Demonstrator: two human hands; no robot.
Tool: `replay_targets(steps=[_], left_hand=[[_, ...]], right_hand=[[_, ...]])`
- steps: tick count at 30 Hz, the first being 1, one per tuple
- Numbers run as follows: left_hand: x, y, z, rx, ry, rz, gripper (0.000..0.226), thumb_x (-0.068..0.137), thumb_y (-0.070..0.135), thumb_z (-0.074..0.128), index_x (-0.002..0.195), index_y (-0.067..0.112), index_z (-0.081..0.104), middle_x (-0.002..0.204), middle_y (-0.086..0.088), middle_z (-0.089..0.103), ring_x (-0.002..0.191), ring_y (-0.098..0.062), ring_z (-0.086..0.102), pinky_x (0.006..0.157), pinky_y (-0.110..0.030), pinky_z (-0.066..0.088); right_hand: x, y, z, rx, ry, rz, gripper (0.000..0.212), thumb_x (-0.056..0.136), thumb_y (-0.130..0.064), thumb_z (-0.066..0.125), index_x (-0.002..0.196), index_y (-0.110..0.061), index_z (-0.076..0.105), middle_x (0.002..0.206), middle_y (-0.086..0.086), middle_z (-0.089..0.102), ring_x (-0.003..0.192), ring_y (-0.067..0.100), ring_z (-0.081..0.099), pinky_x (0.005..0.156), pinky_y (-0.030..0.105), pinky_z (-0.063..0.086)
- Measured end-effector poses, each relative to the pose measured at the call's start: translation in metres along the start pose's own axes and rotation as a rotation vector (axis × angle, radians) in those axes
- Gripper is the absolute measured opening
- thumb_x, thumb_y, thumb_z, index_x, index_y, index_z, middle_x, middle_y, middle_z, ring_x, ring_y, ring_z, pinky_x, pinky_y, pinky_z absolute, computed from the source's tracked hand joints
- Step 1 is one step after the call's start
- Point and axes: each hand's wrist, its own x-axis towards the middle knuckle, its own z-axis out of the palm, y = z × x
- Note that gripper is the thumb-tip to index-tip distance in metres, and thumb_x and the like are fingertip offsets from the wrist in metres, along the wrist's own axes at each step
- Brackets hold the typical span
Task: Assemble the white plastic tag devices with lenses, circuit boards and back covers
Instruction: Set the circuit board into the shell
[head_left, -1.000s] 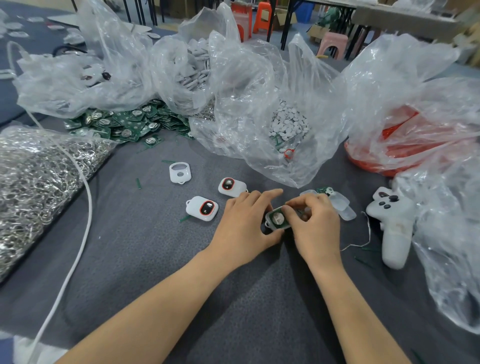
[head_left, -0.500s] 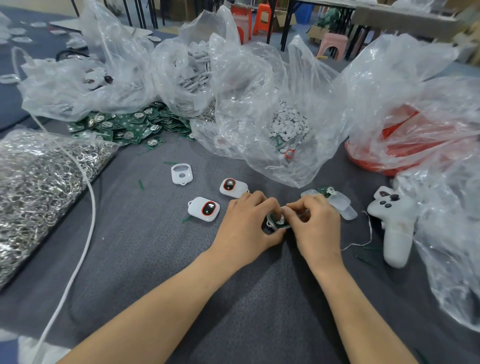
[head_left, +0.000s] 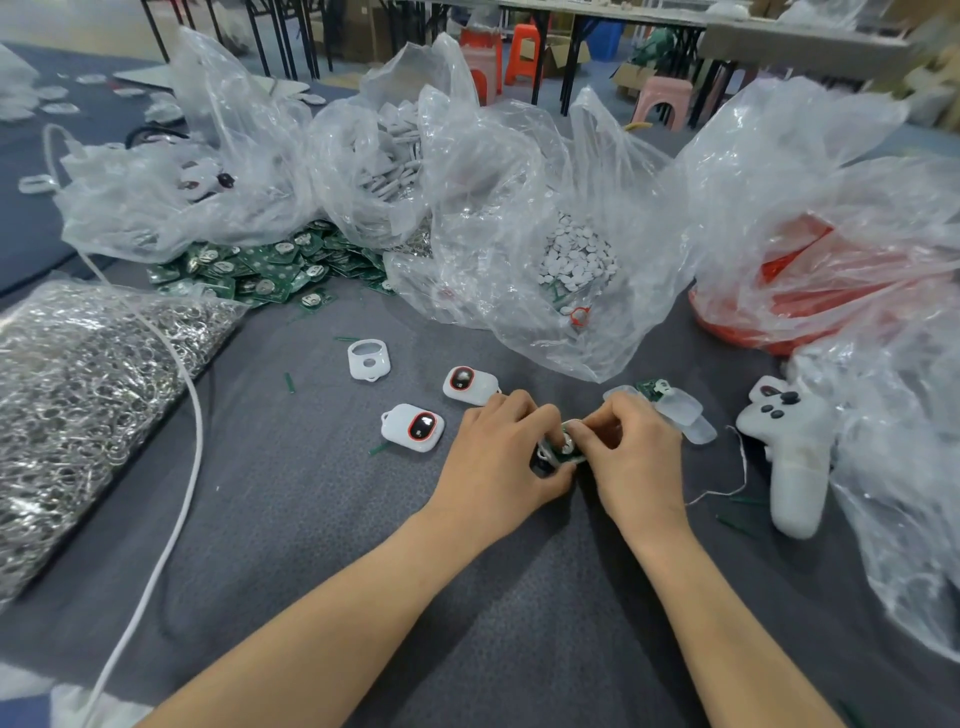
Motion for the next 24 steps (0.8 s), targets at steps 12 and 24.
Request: replay_targets(steps=[12,24], left_hand=[[0.006,-0.003,-0.011,-0.125,-0.026,0.023,0.035,0.084,0.025,0.065,0.116,0.014,0.057,0.112,-0.001,0.055,0.106,-0.018,0.052,0.093,-0.033,0.041],[0.207,-0.161,-0.107,0.183,0.124,-0.399,0.037,0.092,0.002,0.041,0.125,-0.001,0.056,0.131,-0.020,0.051,0.119,-0.034,0.050,0.102,-0.035,0.036]], right_hand=[[-0.006,-0.002,0.001,-0.022,-0.026,-0.052,0.012,0.080,-0.011,0.073,0.076,-0.019,0.065,0.078,-0.005,0.057,0.070,0.013,0.056,0.068,0.031,0.045],[-0.007,-0.013,0.010,-0.024,-0.003,-0.023,0.010,0.078,-0.018,0.076,0.075,-0.021,0.067,0.084,-0.009,0.057,0.069,0.011,0.057,0.061,0.025,0.042]])
